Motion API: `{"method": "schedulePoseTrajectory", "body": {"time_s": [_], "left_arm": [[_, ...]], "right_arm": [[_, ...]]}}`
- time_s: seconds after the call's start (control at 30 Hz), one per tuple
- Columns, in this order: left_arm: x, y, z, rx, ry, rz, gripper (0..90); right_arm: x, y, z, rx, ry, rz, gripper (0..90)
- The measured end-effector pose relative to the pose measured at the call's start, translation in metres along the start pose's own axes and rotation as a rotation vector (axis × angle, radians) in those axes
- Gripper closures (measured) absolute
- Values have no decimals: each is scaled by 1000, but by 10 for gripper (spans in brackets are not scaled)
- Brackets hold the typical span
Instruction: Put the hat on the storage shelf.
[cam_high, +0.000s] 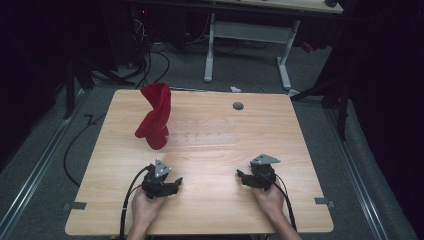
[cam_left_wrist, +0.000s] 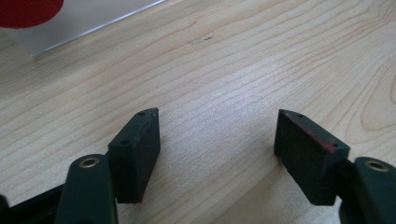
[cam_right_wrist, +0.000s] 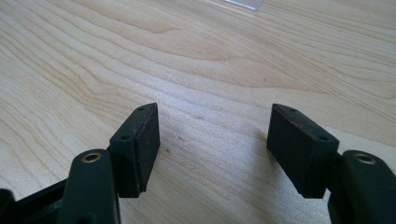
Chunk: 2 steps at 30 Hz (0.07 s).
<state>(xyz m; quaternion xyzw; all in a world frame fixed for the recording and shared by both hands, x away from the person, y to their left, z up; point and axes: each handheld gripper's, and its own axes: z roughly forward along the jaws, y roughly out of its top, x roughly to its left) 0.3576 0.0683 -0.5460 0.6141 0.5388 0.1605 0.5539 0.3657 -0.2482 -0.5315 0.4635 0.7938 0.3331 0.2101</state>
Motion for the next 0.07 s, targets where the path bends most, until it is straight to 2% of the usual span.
{"method": "schedulePoseTrajectory", "body": {"time_s": [0.07], "left_arm": [[0, 0, 0, 3, 0, 0, 294]], "right_arm": [[0, 0, 0, 0, 0, 0, 349]]}}
